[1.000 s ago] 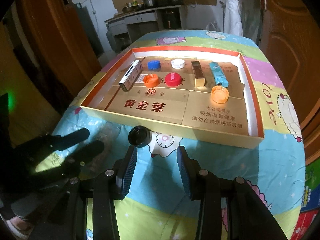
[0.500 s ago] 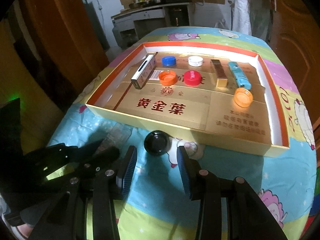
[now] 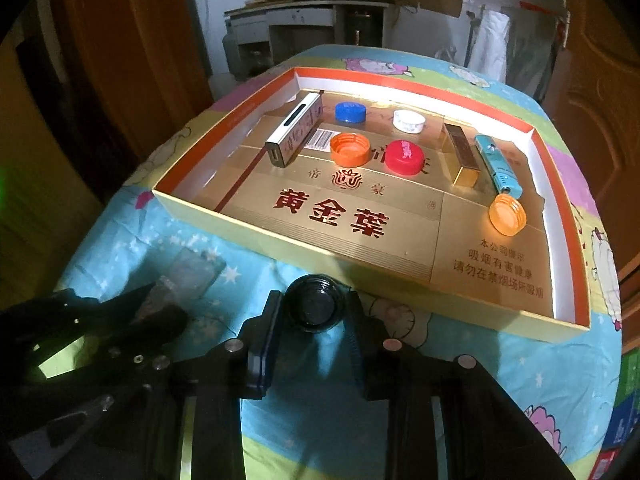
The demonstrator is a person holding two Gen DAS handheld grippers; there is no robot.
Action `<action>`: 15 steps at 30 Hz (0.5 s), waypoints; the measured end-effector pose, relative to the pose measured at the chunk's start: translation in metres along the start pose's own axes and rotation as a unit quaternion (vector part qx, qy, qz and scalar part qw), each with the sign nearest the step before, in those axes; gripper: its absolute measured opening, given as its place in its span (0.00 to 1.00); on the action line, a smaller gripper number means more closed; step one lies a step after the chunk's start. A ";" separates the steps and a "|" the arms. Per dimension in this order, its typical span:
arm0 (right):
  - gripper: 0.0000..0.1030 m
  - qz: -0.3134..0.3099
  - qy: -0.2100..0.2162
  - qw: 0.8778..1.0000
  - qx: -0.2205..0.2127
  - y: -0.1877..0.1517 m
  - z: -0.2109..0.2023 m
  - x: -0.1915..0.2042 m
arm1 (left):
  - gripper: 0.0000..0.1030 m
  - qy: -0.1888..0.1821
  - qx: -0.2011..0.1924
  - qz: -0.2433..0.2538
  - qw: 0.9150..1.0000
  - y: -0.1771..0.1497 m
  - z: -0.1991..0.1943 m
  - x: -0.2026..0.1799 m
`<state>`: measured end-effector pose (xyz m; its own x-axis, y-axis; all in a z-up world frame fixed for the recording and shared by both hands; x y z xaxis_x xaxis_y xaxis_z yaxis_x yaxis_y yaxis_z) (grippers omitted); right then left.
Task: Organize rigid objects
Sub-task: 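Grasp the GLOSS glass vial with the left tool while the right tool grasps the black cap, then carry the glass vial and black cap over the tray with both tools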
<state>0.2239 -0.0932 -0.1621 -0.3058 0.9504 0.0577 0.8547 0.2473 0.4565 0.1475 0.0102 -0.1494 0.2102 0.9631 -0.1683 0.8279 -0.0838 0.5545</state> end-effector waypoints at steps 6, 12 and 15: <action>0.30 0.006 0.006 1.000 -0.010 -0.002 -0.011 0.000 | 0.20 -0.004 -0.013 -0.003 1.000 0.004 -0.010 0.001; 0.30 0.018 0.007 1.000 -0.025 -0.004 -0.030 -0.006 | 0.20 -0.013 -0.028 0.007 0.999 0.013 -0.023 -0.008; 0.30 0.025 0.007 0.999 -0.034 -0.005 -0.041 -0.010 | 0.20 -0.017 -0.034 0.013 0.999 0.020 -0.026 -0.014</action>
<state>0.2052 -0.1114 -0.1291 -0.2702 0.9582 0.0944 0.8381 0.1858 0.5128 0.1477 0.0021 -0.1149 0.2506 0.9513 -0.1797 0.7846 -0.0909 0.6133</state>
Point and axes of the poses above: each gripper's, at about its wrist camera, not at the fingertips, and z roughly the way its jaws point, x to its left, y to its top, the point moved 4 cm from there along z, roughly the way its jaws point, and after that the axes turned 6 degrees about x, right-handed, at the moved point
